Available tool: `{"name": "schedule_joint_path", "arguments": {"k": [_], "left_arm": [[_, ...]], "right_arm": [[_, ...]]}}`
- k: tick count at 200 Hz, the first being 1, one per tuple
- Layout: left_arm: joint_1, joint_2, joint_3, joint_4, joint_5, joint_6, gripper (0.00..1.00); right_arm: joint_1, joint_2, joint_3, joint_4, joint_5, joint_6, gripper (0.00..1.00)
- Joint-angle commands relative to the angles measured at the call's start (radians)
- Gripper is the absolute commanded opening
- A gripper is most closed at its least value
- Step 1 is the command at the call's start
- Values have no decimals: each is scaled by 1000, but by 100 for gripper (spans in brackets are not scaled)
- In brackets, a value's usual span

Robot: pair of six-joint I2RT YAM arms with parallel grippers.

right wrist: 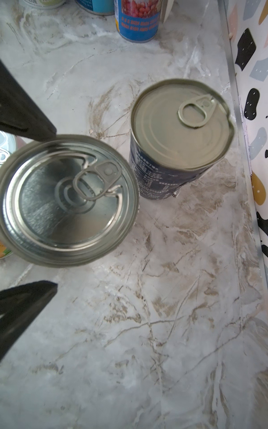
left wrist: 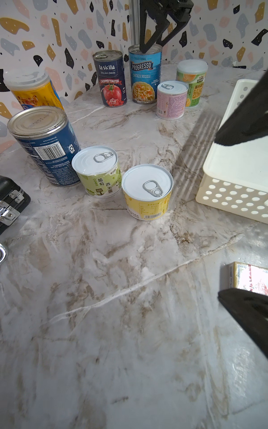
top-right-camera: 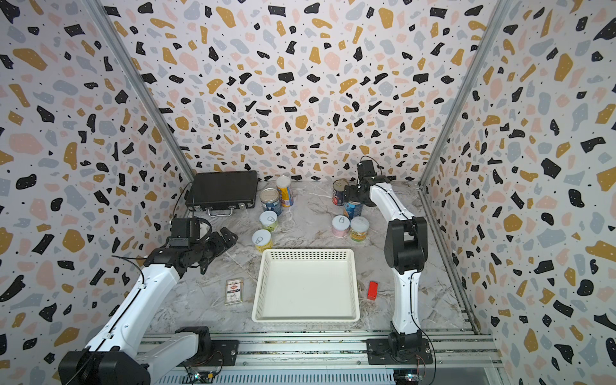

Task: Put the canned food in the basket
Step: Pick up the canned food from the center of the board.

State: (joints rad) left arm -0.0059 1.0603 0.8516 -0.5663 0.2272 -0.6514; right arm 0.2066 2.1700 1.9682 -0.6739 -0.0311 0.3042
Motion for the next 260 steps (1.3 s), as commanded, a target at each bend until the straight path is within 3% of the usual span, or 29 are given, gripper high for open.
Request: {"name": "schedule_joint_path", "arguments": {"k": [1,87,174,214,237,260], "left_arm": [[3,6,27,28,8,-6,100],[4,12,26,31,14,-7,100],[4,21,26,31,23,-7,100],[4,23,26,32,24,-9,100],[4,26,26,32,25,-8,100],[4,31,27,34,26,-8,100]], "right_arm": [[0,-5,32,-40,-17,-22,100],[1,-36,-6,7,-60,-17,100],[1,73,100,-75,-6,-40,99],[1,60,98,-61,-10,-37,68],[1,43,79,-47,-7,-35,44],[1,14,58,-37,2,-25,39]]}}
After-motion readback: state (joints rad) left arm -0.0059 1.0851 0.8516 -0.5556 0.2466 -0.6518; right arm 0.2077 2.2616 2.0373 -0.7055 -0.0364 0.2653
